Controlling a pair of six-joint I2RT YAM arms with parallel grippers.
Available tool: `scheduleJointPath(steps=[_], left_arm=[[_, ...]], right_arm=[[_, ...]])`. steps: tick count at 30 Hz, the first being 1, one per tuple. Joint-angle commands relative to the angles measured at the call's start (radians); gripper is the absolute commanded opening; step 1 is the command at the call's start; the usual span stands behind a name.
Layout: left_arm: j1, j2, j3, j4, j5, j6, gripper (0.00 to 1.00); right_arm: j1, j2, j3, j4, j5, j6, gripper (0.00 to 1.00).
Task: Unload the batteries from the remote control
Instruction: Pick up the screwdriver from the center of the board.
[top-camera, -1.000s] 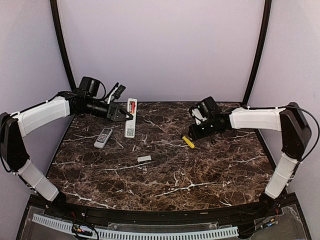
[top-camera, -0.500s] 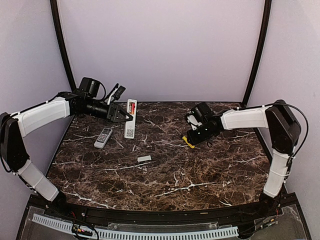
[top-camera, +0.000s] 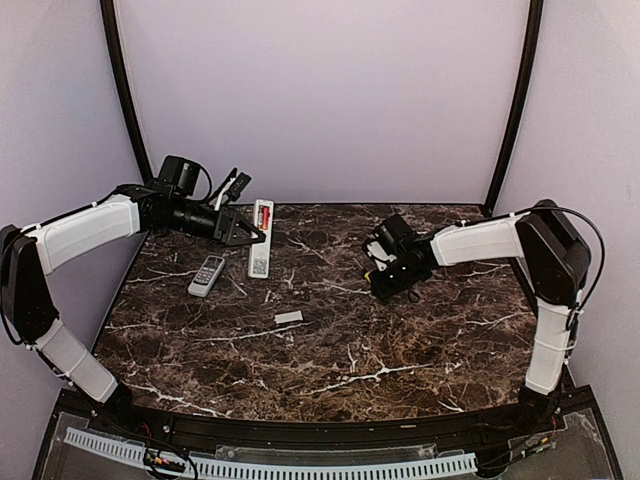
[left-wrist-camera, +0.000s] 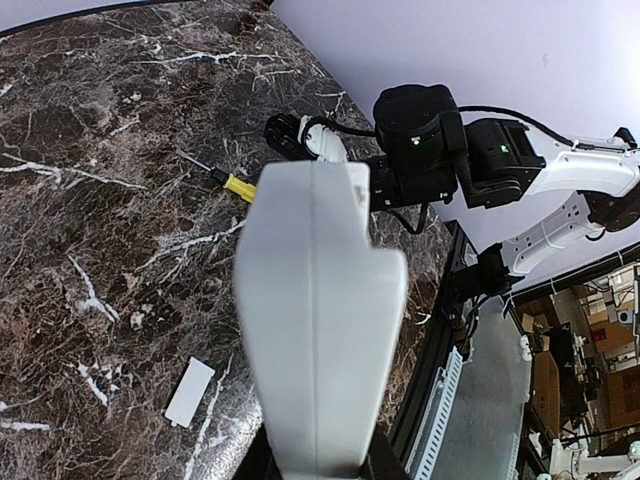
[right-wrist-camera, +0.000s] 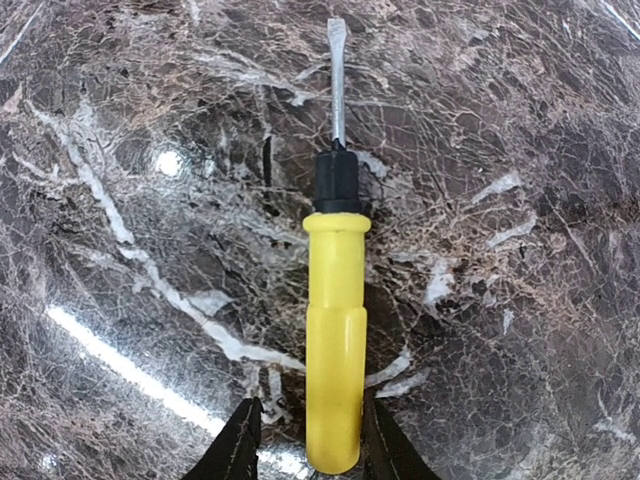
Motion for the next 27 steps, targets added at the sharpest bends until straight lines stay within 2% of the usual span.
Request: scheduleJointPath(steps=[1, 12, 17, 20, 27], left_arm=[[0.001, -0.037, -0.017, 0.011, 0.007, 0.001, 0.00], [0.001, -0.034, -0.019, 0.012, 0.004, 0.002, 0.00], [0.001, -0.029, -0.019, 0.008, -0.002, 0.007, 0.00], [0.001, -0.029, -0.021, 0.006, -0.016, 0.011, 0.00], [-0.001, -0.039, -0.036, 0.015, -0.060, 0.026, 0.00]], right_arm=[[0.010, 0.026, 0.022, 0.015, 0.027, -0.004, 0.32], [0.009, 0.053, 0.019, 0.027, 0.042, -0.002, 0.25], [0.010, 0.044, 0.008, 0.040, 0.036, 0.009, 0.12], [0.006, 0.025, -0.007, 0.060, 0.023, 0.020, 0.00], [0.001, -0.077, -0.025, 0.050, 0.011, 0.028, 0.00]])
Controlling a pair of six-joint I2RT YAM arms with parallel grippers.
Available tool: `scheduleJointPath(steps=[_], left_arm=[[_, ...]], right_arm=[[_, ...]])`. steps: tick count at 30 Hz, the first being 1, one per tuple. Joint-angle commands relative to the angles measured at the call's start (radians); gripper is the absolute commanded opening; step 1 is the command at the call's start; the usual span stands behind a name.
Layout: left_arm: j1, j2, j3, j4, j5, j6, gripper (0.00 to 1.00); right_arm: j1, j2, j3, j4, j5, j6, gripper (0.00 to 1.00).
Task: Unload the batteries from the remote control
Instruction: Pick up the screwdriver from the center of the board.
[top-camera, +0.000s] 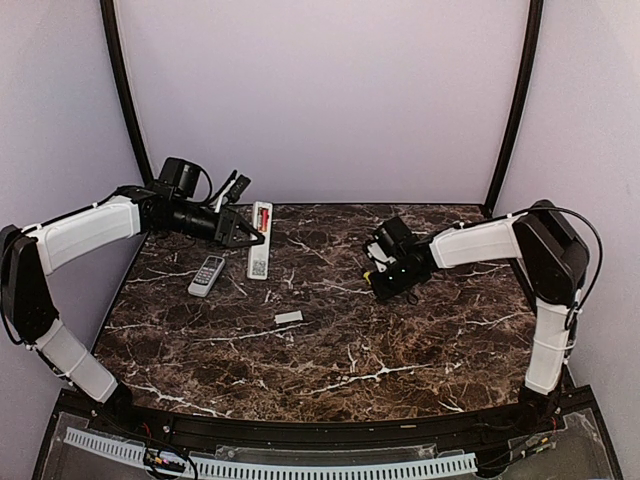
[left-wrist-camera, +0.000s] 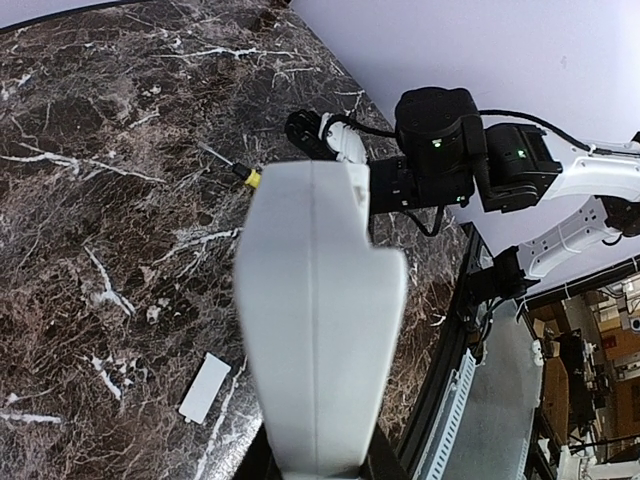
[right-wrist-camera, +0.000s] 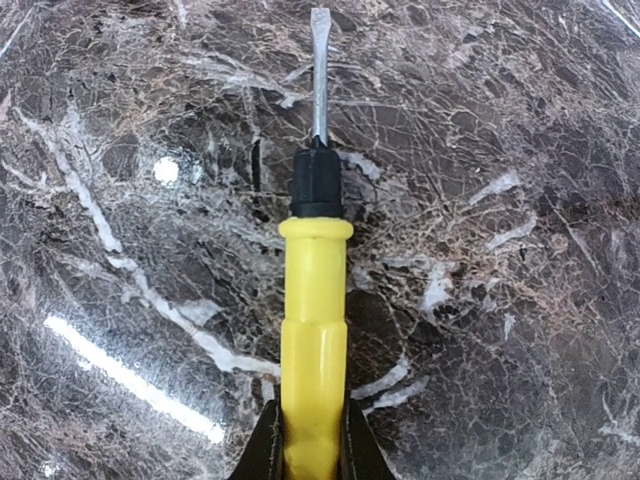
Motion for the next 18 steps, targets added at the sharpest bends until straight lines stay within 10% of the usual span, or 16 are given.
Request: scheduleJointPath(steps=[1, 18], left_arm=[[-0.003, -0.044, -0.030, 0.011, -0.043, 0.038, 0.00], [-0.177, 0.034, -0.003, -0.100, -0.028, 0.216, 0.00]], right_arm=[[-0.002, -0.118, -0.014, 0.000, -0.012, 0.008, 0.00], [0.281, -0.608, 0.029, -0.432, -0.127, -0.013, 0.00]])
